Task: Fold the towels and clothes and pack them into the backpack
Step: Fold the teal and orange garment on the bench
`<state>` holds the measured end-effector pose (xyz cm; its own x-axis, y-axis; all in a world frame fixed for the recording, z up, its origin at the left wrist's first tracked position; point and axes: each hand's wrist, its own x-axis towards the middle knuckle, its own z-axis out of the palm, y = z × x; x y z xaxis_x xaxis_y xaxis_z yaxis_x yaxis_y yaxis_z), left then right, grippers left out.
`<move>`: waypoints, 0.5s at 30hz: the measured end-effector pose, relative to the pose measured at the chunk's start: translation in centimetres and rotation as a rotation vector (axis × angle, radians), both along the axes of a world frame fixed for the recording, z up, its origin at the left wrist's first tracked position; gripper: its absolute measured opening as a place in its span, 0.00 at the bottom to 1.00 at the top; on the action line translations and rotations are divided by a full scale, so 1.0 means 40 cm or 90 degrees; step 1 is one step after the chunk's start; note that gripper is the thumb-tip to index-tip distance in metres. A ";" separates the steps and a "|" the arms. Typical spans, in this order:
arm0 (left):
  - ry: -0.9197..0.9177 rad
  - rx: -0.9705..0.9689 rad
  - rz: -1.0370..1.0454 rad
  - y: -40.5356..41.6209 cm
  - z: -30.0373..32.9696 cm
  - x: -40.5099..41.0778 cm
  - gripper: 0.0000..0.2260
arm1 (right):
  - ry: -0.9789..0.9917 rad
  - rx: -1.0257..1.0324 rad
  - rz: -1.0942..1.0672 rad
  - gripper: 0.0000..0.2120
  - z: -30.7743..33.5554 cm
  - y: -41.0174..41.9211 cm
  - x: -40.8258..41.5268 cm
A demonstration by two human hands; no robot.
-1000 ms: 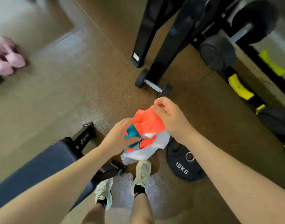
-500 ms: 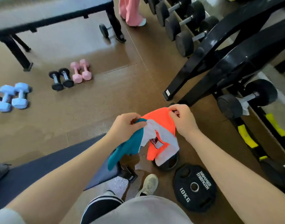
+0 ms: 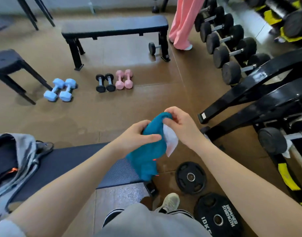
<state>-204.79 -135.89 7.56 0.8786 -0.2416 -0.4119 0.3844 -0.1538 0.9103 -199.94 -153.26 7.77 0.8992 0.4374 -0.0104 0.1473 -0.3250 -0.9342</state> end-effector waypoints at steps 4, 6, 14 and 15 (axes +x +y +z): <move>0.004 0.019 -0.006 0.142 -0.072 -0.110 0.07 | 0.154 0.140 -0.076 0.06 0.040 0.079 -0.023; -0.021 0.025 0.034 0.195 -0.077 -0.160 0.06 | 0.200 0.162 -0.124 0.07 0.044 0.110 -0.032; -0.160 0.035 0.245 0.307 -0.021 -0.236 0.11 | 0.118 -0.069 -0.106 0.03 0.012 0.202 -0.077; -0.194 0.092 0.229 0.316 -0.012 -0.234 0.11 | 0.112 -0.118 -0.099 0.04 0.000 0.207 -0.082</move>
